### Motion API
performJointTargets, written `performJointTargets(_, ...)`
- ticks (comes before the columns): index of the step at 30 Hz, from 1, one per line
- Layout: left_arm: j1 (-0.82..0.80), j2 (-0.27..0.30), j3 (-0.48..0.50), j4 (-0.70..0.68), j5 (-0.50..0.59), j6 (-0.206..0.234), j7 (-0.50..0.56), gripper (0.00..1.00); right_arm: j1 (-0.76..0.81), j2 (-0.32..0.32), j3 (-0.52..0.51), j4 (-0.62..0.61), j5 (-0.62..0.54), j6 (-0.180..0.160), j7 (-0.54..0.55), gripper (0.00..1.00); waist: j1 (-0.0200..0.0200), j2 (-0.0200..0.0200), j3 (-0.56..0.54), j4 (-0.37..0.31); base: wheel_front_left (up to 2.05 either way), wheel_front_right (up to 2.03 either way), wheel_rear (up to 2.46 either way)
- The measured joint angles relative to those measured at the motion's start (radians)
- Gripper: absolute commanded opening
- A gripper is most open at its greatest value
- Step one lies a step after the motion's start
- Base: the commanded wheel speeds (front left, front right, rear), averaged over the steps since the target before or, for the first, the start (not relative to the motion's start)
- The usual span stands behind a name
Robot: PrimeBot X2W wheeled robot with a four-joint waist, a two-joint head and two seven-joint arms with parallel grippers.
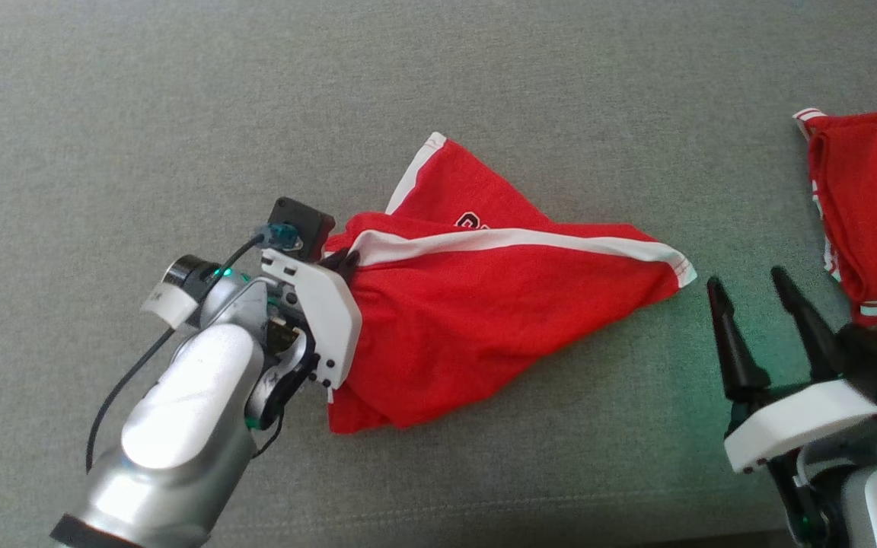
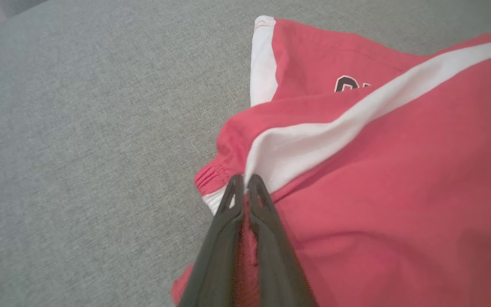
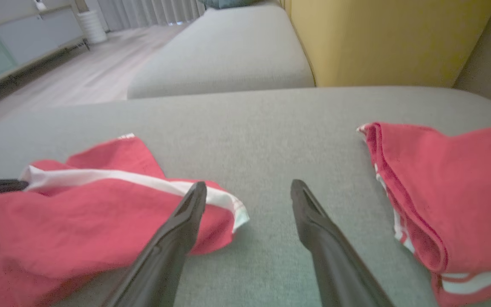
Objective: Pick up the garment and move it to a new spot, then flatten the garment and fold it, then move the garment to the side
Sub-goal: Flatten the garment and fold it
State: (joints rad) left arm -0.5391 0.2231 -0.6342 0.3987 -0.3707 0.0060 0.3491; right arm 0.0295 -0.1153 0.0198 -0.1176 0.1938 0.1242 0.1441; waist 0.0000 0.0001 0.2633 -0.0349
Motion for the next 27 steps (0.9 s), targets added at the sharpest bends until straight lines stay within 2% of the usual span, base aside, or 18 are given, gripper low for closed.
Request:
performJointTargets(6,0.000,0.000,-0.004,-0.024,0.007,0.005,-0.008,0.00,-0.014,-0.056,0.036,0.102,0.028,0.000,0.042,1.00,0.0000,0.0000,0.011,0.012,0.00,0.00,0.00)
performJointTargets(14,0.000,0.000,-0.008,-0.043,0.007,0.018,-0.028,0.00,-0.150,-0.098,0.088,0.232,0.060,0.000,0.050,1.00,0.0000,0.0000,0.037,0.034,0.00,0.00,0.00)
performJointTargets(15,0.000,0.000,-0.008,-0.044,0.007,0.020,-0.031,0.00,-0.159,-0.101,0.096,0.249,0.064,0.000,0.053,0.85,0.0000,0.0000,0.039,0.036,0.00,0.00,0.00)
performJointTargets(16,0.000,0.000,-0.008,-0.044,0.007,0.021,-0.036,0.00,-0.166,-0.105,0.104,0.264,0.069,0.000,0.056,0.56,0.0000,0.0000,0.040,0.037,0.00,0.00,0.00)
performJointTargets(17,0.000,0.000,-0.008,-0.045,0.007,0.021,-0.043,0.00,-0.172,-0.109,0.111,0.277,0.075,0.000,0.058,0.00,0.0000,0.0000,0.041,0.037,0.00,0.00,0.00)
performJointTargets(22,0.000,0.002,-0.005,-0.067,0.008,0.031,-0.104,0.00,-0.211,-0.124,0.126,0.307,0.101,0.000,0.030,0.00,0.0000,0.0000,0.032,0.044,0.00,0.00,0.00)
performJointTargets(27,0.004,0.017,0.005,-0.137,0.019,0.061,-0.175,0.00,-0.214,-0.150,0.096,0.245,0.105,0.000,-0.020,0.00,0.0000,0.0000,0.011,0.048,0.00,0.00,0.00)
